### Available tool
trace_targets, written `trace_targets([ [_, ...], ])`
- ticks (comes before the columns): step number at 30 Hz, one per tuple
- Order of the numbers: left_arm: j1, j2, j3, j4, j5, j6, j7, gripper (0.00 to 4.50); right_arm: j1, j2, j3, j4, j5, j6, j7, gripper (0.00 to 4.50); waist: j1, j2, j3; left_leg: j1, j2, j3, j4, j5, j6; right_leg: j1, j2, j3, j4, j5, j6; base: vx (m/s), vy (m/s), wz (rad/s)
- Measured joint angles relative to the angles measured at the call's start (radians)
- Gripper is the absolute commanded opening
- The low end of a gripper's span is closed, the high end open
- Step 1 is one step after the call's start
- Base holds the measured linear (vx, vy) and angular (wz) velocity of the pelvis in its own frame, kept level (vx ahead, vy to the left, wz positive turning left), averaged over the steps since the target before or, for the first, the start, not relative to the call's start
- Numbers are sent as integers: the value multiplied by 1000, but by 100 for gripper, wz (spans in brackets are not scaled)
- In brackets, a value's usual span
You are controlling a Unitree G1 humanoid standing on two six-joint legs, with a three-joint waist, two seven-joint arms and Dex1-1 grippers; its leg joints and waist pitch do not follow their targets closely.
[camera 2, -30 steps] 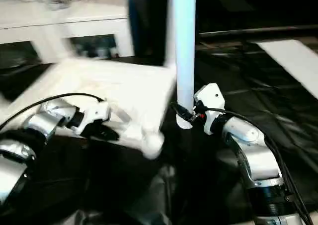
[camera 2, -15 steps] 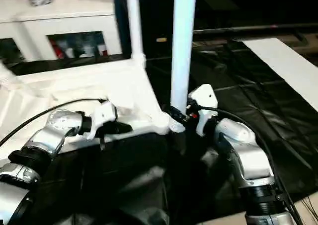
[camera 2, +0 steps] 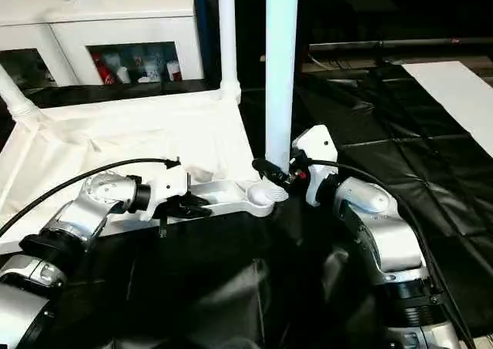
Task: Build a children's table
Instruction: Rotate table base, then insert table leg to table base
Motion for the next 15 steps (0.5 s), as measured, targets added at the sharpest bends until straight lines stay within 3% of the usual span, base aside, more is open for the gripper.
trace_targets([
  [2,0,2,0,-2,-2,9,-8,26,0,0,0,0,0,1,0,183,2,0,0,0,0,0,0,0,0,0,0,0,0,0,0,0,0,0],
  [6,2,2,-1,-14,-17,48,-7,3,-1,7,-4,1,6,11,-2,183,3,0,0,0,0,0,0,0,0,-1,0,0,0,0,0,0,0,0],
  [15,12,-2,7,-18,-18,46,34,0,-44,55,-7,98,52,56,35,183,0,-1,0,0,0,0,0,0,-1,-2,0,0,0,-4,6,0,0,0],
])
